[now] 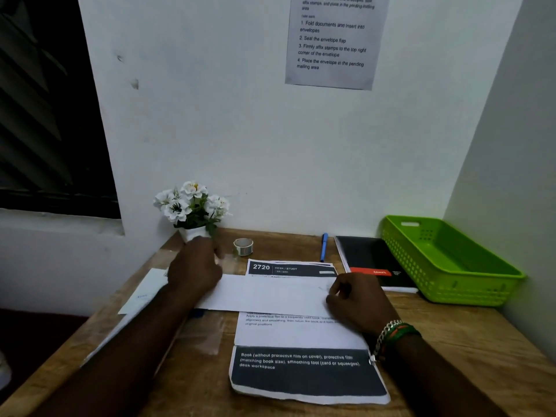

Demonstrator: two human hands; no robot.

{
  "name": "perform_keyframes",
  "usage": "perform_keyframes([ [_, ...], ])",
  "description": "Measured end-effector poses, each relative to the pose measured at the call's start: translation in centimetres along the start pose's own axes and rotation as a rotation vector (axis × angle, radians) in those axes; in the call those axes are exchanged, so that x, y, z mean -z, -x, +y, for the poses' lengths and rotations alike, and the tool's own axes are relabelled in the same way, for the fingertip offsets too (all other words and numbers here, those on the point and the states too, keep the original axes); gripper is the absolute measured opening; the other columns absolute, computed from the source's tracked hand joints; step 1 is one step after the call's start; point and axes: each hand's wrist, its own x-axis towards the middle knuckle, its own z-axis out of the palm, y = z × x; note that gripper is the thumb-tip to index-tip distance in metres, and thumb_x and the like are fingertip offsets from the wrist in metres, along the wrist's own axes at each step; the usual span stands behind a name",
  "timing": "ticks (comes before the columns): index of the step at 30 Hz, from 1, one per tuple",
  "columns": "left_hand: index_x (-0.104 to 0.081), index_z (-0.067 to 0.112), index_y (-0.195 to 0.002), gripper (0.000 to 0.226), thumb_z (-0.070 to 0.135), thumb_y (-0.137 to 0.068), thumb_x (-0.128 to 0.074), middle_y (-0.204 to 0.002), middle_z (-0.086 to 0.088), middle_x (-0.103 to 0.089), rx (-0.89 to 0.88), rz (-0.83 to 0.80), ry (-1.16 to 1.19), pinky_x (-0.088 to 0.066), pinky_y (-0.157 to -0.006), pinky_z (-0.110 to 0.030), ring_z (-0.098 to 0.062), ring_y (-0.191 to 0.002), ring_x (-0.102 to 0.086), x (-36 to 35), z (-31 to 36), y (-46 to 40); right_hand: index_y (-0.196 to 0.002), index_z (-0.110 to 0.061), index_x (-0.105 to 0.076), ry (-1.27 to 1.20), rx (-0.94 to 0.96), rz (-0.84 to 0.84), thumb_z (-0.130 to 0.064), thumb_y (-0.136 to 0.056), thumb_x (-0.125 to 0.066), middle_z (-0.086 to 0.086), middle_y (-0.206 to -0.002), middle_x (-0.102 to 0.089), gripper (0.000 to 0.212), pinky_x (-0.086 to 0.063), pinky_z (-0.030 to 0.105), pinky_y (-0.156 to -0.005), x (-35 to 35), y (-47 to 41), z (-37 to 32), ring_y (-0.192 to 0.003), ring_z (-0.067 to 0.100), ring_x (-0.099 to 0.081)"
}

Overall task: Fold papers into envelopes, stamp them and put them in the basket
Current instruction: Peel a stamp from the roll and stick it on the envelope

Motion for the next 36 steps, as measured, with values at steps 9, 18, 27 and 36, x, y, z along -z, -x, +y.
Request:
perform_keyframes([
  [9, -0.06, 0.025, -0.137, 0.057, 0.032, -0.084, -0.079, -0.124, -0.012, -0.065, -0.113, -0.11, 0.07, -0.051, -0.099, -0.041, -0.031, -0.118, -0.061, -6.3, 3.0, -7.0, -0.065, -0.023, -0.071, -0.172, 0.063, 0.235, -0.027, -0.086, -0.076, -0.007, -0.059, -0.067, 0.022, -0.054, 0.035, -0.061, 0.0, -0.4, 1.0, -0.06, 0.008, -0.064],
  [18, -0.066, 0.027, -0.125, 0.054, 0.003, -0.079, -0.079, -0.117, 0.003, -0.071, -0.219, -0.017, 0.499, -0.054, -0.092, -0.028, -0.017, -0.109, -0.067, -3.9, 6.4, -4.2, -0.069, -0.023, -0.07, -0.216, 0.122, 0.266, -0.026, -0.087, -0.074, -0.006, -0.066, -0.069, 0.018, -0.054, 0.04, -0.063, 0.5, -0.4, 0.0, -0.061, 0.009, -0.063],
  [27, -0.056, 0.022, -0.142, 0.071, -0.014, -0.083, -0.075, -0.13, -0.002, -0.07, -0.411, -0.458, 1.149, -0.055, -0.093, -0.027, -0.019, -0.125, -0.064, -1.5, 10.5, 4.3, -0.114, -0.027, -0.073, -0.7, 0.127, 0.14, -0.027, -0.088, -0.075, -0.008, -0.109, -0.074, 0.026, -0.06, 0.033, -0.064, 1.0, 1.0, -3.0, -0.092, 0.016, -0.071],
  [36, -0.063, 0.027, -0.132, 0.062, -0.009, -0.083, -0.078, -0.131, 0.003, -0.068, -0.399, -0.451, 1.168, -0.056, -0.092, -0.029, -0.017, -0.122, -0.066, -2.0, 10.9, 4.9, -0.11, -0.026, -0.074, -0.731, 0.23, 0.13, -0.017, -0.086, -0.078, 0.001, -0.106, -0.074, 0.026, -0.06, 0.048, -0.07, 1.0, 1.4, -3.5, -0.087, 0.021, -0.071],
])
